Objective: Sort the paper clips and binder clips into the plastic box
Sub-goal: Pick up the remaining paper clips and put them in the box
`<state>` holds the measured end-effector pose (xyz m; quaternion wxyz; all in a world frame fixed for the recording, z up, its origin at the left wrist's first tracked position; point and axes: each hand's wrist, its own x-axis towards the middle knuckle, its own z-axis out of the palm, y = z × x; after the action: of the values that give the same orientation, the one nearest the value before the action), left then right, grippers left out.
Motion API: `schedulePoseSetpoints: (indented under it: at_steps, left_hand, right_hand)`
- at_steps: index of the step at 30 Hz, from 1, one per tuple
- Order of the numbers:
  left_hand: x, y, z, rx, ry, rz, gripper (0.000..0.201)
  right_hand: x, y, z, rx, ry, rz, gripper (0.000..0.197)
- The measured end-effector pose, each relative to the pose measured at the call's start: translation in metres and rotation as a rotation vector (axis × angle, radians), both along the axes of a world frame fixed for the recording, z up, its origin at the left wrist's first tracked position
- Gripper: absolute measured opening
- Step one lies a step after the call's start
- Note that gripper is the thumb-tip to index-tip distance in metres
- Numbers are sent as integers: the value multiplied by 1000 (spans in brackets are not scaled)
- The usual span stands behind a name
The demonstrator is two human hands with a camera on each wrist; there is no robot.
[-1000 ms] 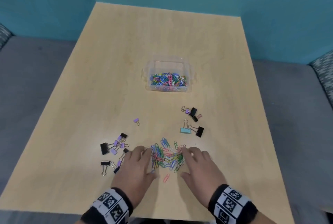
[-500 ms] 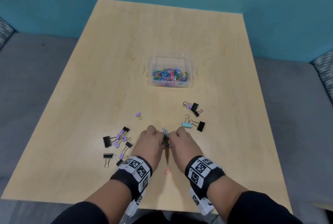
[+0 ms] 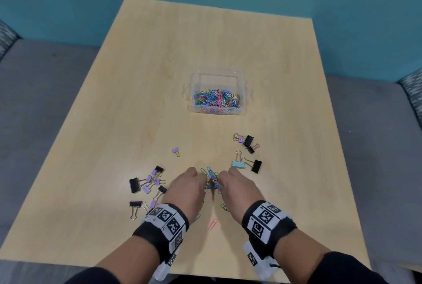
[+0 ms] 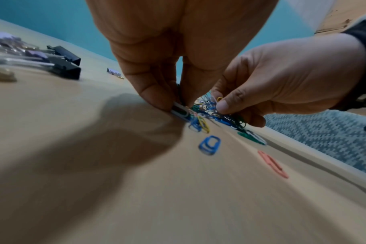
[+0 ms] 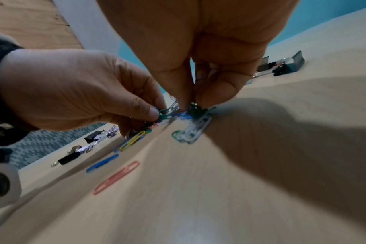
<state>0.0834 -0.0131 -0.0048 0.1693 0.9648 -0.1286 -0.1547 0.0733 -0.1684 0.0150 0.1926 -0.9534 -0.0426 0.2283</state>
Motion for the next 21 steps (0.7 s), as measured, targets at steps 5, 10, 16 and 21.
schedulePoseSetpoints:
  at_steps: [5,10,16,21]
  left_hand:
    - [5,-1,8,66,47,-89,11]
    - [8,2,11,48,79,-88,16]
    - [12,10,17,-210,159,98,14]
    - [32,17,33,-579,344,357,13]
  right_hand:
    - [3,-5,0,81,9,-54,5]
    - [4,-15,4,171,9,-63,9]
    - [8,-27,10,238,48,-14,15]
    - [24,-34,21,361,141,-65,14]
